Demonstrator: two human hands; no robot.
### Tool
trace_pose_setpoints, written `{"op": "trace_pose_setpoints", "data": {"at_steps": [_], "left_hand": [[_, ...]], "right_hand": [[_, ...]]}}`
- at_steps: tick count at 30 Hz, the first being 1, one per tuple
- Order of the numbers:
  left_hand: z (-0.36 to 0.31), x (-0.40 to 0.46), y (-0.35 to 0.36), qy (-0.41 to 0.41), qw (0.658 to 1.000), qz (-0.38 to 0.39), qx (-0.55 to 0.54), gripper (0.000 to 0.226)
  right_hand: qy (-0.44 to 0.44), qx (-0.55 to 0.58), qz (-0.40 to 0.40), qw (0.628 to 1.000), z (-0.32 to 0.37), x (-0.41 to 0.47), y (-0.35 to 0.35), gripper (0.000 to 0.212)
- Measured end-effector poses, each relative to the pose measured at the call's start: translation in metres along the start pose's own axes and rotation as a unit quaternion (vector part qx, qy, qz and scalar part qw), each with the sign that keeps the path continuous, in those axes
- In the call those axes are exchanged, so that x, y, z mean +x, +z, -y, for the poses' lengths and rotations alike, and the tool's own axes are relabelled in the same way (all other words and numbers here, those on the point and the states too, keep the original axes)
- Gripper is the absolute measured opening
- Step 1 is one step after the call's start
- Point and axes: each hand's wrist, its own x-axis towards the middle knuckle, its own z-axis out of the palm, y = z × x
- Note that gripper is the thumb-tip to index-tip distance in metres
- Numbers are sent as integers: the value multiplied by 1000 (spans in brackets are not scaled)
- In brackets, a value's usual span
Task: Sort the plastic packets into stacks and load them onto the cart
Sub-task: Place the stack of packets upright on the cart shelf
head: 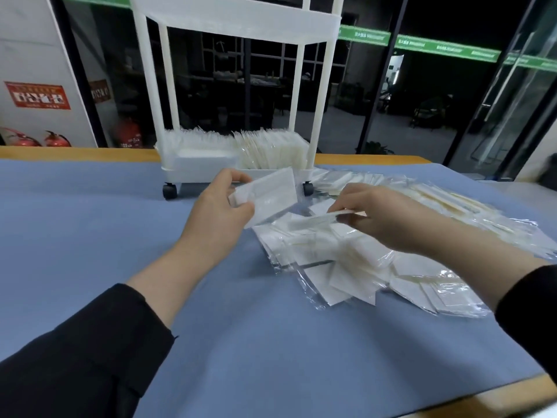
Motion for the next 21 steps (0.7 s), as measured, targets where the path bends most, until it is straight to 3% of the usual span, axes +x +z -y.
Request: {"op": "trace_pose_setpoints", "data": {"at_steps": [4,11,16,19,21], "left_hand": [[-7,-3,-22,-15,1000,2,-16,28],[-7,-35,-77,-34,999,-34,-26,27],[14,-57,-92,-100,995,1,-20,20],[29,-58,-90,-100,993,20,54,11],[29,-57,-90,-112,993,27,30,6]], "right_hand": [[16,41,9,999,28,5,-8,13],[21,223,-101,969,102,26,26,19],[42,334,-123,933,142,41,83,45],[18,293,-91,952,147,42,103,73],[15,305,-70,950,144,41,103,70]]}}
